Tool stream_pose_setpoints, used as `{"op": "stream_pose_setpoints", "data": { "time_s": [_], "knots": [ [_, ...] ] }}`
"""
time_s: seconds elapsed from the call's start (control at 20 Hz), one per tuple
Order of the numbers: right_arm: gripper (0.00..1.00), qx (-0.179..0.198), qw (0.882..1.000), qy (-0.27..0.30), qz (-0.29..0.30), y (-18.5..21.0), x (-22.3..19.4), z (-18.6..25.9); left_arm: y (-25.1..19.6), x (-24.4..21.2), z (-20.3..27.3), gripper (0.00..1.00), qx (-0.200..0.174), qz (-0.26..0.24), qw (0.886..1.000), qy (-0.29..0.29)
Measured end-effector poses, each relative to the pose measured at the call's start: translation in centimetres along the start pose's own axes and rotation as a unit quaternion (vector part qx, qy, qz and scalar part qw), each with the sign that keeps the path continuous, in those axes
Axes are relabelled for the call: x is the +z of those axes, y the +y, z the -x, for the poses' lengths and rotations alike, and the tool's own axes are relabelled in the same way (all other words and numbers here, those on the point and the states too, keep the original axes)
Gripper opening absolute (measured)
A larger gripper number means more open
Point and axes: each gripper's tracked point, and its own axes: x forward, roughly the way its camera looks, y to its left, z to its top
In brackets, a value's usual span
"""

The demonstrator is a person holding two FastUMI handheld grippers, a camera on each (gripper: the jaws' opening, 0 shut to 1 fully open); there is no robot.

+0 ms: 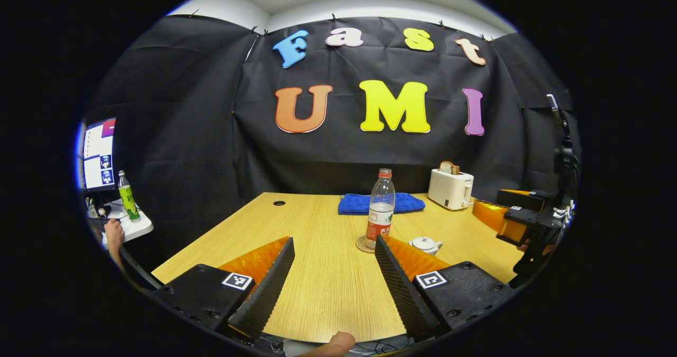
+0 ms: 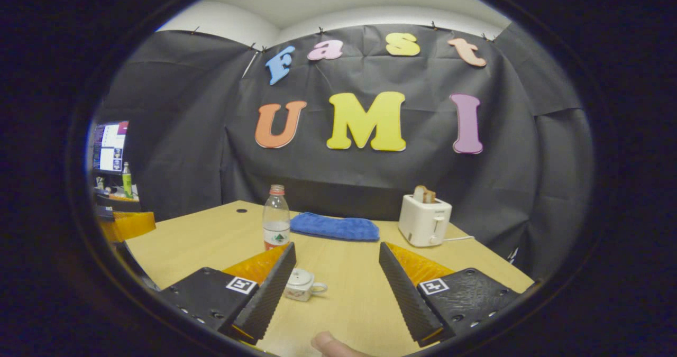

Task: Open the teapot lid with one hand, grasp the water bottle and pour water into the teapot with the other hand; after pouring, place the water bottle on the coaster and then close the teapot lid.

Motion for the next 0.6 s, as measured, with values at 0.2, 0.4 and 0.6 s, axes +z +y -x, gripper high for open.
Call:
{"op": "stream_pose_setpoints", "data": {
  "time_s": [0.2,0.4,0.6],
  "knots": [
    [0.95,-0.035,0.999,-0.012,0.000,-3.8,1.3,4.9,-1.6,1.1,1.4,0.96,-0.007,-0.008,1.000,-0.014],
    [0.97,-0.081,0.997,-0.014,0.014,-7.4,1.3,8.7,-3.2,1.3,2.3,0.96,-0.018,-0.018,0.999,-0.025],
    [0.97,-0.088,0.996,-0.015,-0.003,-8.5,0.2,10.9,-4.1,0.6,2.4,0.96,-0.020,-0.032,0.999,-0.021]
  ]
}}
